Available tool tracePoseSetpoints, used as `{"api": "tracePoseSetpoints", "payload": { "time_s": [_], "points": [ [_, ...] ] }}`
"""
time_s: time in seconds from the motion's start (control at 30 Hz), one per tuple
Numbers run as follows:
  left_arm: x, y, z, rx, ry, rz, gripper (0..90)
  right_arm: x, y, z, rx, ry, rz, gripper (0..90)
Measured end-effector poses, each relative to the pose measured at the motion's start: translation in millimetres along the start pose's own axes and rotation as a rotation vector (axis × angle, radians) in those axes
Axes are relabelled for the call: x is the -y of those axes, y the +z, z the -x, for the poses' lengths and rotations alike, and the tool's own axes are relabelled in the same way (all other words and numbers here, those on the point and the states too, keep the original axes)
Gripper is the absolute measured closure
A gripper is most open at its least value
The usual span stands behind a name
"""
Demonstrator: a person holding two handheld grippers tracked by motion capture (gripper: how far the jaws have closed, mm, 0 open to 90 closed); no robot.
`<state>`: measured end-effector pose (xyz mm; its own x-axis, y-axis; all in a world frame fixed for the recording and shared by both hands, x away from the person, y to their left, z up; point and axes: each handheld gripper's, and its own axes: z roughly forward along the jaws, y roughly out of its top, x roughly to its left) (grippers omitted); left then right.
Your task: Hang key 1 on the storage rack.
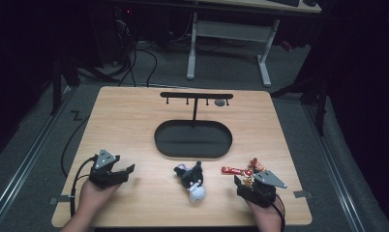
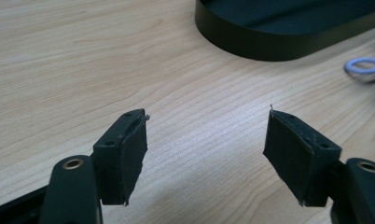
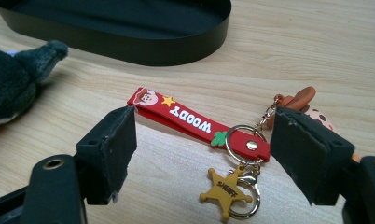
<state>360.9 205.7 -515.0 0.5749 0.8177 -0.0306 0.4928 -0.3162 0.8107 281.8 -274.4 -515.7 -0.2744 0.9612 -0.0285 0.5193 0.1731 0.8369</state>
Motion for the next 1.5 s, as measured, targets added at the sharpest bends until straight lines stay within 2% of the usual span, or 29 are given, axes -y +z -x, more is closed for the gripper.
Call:
{"api": "tracePoseSetpoints", "payload": {
  "time_s": [0.1, 0.2, 0.3, 0.4, 0.73, 1.1, 1.5],
  "points": [
    [-3.1, 4.8, 5.1, 0.006, 0.014, 0.004, 30.2, 2.4, 1.3, 0.2, -0.001, -0.021, -0.008, 20.8],
    [-4.1, 8.7, 8.5, 0.004, 0.035, -0.008, 30.2, 4.8, 0.7, 2.2, -0.007, -0.022, -0.014, 20.2],
    [-3.7, 9.5, 10.1, 0.009, 0.029, -0.006, 30.4, 6.5, -0.5, 3.8, 0.002, -0.033, 0.001, 18.6],
    [-3.3, 8.0, 10.8, 0.011, 0.031, -0.006, 30.5, 6.2, -2.4, 6.3, 0.006, -0.011, 0.002, 19.1],
    [-0.8, 10.0, 11.1, 0.021, 0.045, -0.024, 30.9, 4.7, -4.0, 13.9, 0.009, 0.02, 0.0, 22.4],
    [-0.1, 9.5, 13.3, 0.031, 0.052, -0.028, 30.9, 3.0, -4.0, 13.8, 0.004, 0.022, -0.003, 21.3],
    [0.9, 10.5, 16.6, 0.043, 0.073, -0.039, 31.8, 3.4, -7.0, 13.4, -0.019, 0.015, -0.053, 21.0]
  ]
}}
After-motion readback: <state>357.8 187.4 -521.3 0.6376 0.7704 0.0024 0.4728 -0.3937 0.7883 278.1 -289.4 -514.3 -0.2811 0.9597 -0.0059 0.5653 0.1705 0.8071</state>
